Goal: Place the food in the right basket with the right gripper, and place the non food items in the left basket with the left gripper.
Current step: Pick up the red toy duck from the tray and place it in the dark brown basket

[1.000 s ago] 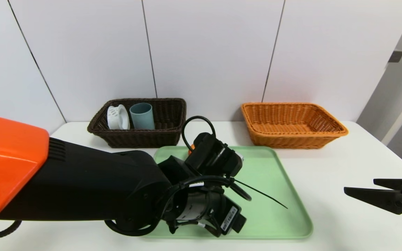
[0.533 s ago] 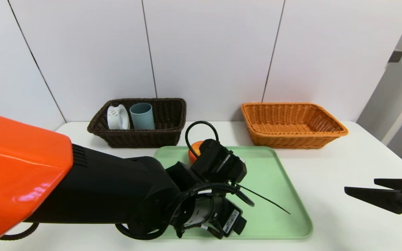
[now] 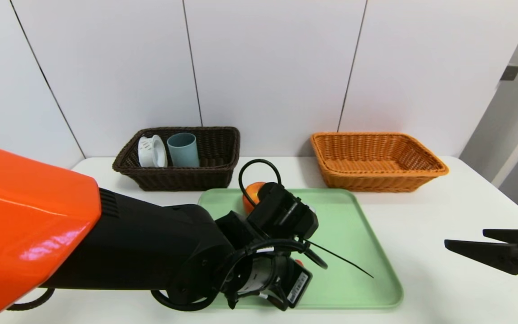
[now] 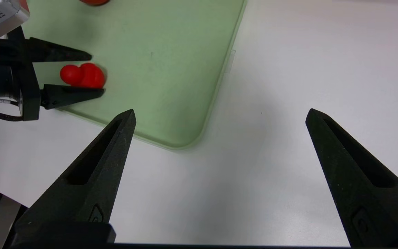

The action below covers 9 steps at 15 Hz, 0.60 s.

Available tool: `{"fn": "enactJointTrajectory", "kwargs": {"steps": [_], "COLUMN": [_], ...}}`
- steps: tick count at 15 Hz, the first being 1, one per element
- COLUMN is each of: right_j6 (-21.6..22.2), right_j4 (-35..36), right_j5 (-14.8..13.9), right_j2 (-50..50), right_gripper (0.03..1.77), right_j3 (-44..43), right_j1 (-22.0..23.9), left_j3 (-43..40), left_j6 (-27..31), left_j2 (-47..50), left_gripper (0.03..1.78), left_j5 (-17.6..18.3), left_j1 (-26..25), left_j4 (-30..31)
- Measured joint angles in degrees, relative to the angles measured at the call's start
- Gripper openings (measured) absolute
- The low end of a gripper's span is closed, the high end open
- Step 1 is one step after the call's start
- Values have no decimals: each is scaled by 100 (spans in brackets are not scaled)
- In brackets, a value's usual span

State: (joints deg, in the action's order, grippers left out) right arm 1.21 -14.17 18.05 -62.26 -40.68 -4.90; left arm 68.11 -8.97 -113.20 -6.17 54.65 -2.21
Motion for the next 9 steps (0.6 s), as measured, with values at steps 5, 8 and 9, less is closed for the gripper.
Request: {"fn": "enactJointTrajectory", "kwargs": {"steps": [5, 8, 9], "right_j6": [0, -2, 2], "right_j4": [4, 2, 2], "right_j5": [0, -6, -6], "right_j2": [2, 9, 9], "right_gripper": [170, 170, 170], "right_j3": [-41, -41, -35], "right_j1": [-5, -6, -6], "left_j3": [7, 18, 18], "left_j6": [-4, -1, -1], "left_j2": [22, 188, 297], "left_gripper": [71, 68, 68], "left_j5": [-24, -27, -28], "left_j1": [-7, -24, -46], "left_j4": [0, -2, -7]}}
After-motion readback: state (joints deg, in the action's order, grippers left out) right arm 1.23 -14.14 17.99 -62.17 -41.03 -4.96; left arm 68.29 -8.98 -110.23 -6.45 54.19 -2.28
